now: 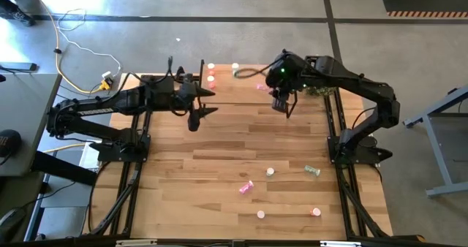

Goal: Pick and place medicine bottles onto shelf by color
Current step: Put the bottom left purple pill bottle on the shelf

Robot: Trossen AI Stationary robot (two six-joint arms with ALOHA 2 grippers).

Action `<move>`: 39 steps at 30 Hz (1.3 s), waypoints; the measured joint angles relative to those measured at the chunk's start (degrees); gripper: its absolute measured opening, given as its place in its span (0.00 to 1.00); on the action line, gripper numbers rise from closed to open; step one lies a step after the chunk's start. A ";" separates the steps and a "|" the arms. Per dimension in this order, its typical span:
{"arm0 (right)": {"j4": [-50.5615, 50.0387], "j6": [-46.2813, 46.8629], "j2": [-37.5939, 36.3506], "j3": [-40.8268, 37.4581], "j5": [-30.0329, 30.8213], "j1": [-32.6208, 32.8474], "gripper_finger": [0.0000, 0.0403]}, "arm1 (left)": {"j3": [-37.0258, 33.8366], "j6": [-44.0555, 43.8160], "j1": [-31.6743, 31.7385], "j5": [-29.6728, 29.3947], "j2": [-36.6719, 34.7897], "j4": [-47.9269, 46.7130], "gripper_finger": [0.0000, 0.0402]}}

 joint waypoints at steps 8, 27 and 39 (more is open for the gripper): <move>1.47 -18.57 0.00 -0.02 13.11 3.26 0.28 | 0.00 -2.85 0.02 0.50 3.52 2.02 0.66; 6.20 -41.10 0.87 -0.11 11.61 15.83 0.28 | 0.00 -24.87 3.46 19.89 10.42 9.78 0.66; 7.54 -56.01 2.19 -0.11 11.59 21.17 0.28 | 0.00 -45.34 3.78 30.99 16.51 20.37 0.66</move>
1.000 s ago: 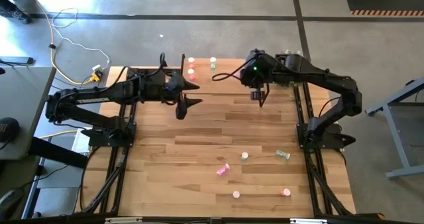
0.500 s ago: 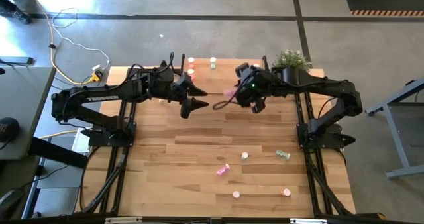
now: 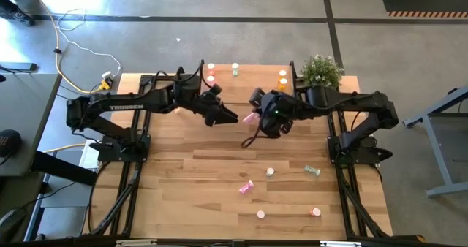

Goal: Pick and place medicine bottles onto shelf by color
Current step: Put the bottom left purple pill bottle on the shelf

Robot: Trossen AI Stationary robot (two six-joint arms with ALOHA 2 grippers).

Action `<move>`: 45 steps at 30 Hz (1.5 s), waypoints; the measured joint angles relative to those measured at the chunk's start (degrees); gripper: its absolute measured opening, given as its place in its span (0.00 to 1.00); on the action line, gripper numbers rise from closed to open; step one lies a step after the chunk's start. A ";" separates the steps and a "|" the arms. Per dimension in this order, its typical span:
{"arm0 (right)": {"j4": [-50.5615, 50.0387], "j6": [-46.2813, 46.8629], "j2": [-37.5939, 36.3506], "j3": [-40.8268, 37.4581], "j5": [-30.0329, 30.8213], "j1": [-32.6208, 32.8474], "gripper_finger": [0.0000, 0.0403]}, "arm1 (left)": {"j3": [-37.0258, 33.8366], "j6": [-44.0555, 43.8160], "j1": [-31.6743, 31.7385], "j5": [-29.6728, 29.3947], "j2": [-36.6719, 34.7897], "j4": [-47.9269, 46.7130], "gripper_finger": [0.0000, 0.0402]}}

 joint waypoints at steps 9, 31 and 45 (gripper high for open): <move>3.16 2.46 0.02 0.00 -3.25 2.80 0.28 | 0.00 -1.47 -0.88 3.04 3.54 3.17 0.66; 11.27 3.26 0.02 0.00 -5.20 6.69 0.28 | 0.00 -9.76 -4.55 10.13 3.53 10.19 0.66; 14.49 2.71 0.07 0.00 -6.38 6.67 0.28 | -0.02 -15.63 -3.96 15.84 7.14 17.21 0.55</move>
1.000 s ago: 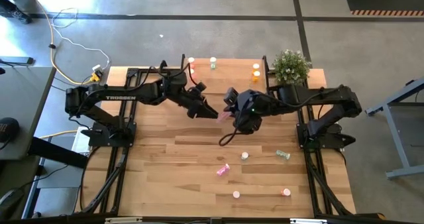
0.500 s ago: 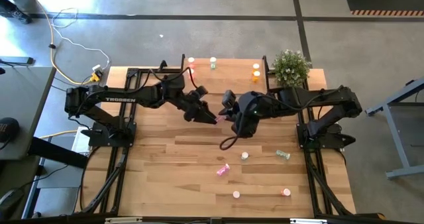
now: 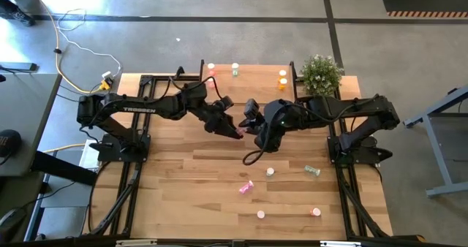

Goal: Pick and place medicine bottles onto shelf by color
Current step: Put the bottom left purple pill bottle on the shelf

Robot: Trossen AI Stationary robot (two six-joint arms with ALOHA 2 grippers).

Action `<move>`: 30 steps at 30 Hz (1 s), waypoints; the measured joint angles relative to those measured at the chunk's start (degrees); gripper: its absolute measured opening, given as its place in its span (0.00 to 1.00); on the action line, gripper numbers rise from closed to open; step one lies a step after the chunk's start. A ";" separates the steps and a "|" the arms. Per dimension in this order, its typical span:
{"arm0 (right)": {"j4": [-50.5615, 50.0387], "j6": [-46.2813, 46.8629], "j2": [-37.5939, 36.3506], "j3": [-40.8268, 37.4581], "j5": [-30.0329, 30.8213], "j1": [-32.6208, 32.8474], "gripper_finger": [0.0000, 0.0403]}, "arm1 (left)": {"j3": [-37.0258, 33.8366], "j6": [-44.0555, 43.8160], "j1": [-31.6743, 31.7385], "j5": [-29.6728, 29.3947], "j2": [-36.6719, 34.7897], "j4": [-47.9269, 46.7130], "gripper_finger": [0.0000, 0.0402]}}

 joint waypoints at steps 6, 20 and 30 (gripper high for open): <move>-0.12 0.07 0.00 0.00 0.09 -0.02 0.28 | 0.00 -0.28 1.11 0.48 0.13 0.56 0.51; -0.57 1.56 0.85 0.00 0.29 -0.02 0.28 | 0.02 0.34 1.86 2.44 0.13 0.63 0.34; -0.61 3.69 0.85 0.00 1.62 0.00 0.28 | 0.00 0.34 1.86 3.03 0.11 1.10 0.24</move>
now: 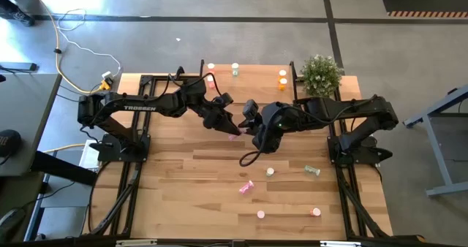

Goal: Pick and place medicine bottles onto shelf by color
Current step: Put the bottom left purple pill bottle on the shelf

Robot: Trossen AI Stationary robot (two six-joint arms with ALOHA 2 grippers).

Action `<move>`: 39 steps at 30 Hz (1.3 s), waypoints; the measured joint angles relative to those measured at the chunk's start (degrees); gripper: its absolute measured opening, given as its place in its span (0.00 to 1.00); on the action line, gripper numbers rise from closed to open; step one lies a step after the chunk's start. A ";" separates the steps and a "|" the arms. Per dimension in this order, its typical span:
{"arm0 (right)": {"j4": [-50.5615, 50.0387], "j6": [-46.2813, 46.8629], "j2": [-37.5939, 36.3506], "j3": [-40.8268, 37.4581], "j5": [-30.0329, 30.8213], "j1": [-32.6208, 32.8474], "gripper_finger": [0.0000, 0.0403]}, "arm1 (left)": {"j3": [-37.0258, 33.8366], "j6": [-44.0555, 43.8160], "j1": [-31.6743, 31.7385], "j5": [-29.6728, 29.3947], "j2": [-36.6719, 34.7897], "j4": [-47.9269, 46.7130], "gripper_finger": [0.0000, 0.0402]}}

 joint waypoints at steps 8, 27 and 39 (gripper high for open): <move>-0.06 4.98 -0.02 0.00 2.60 0.07 0.28 | 0.00 -0.50 0.06 -0.20 0.00 0.27 0.24; -0.63 14.66 -0.38 0.00 9.23 1.43 0.47 | 0.00 -0.27 -0.05 0.28 0.00 0.42 0.24; -4.65 36.20 -3.76 0.00 24.11 2.65 0.48 | 0.00 15.54 -0.05 -11.76 -0.02 0.40 0.24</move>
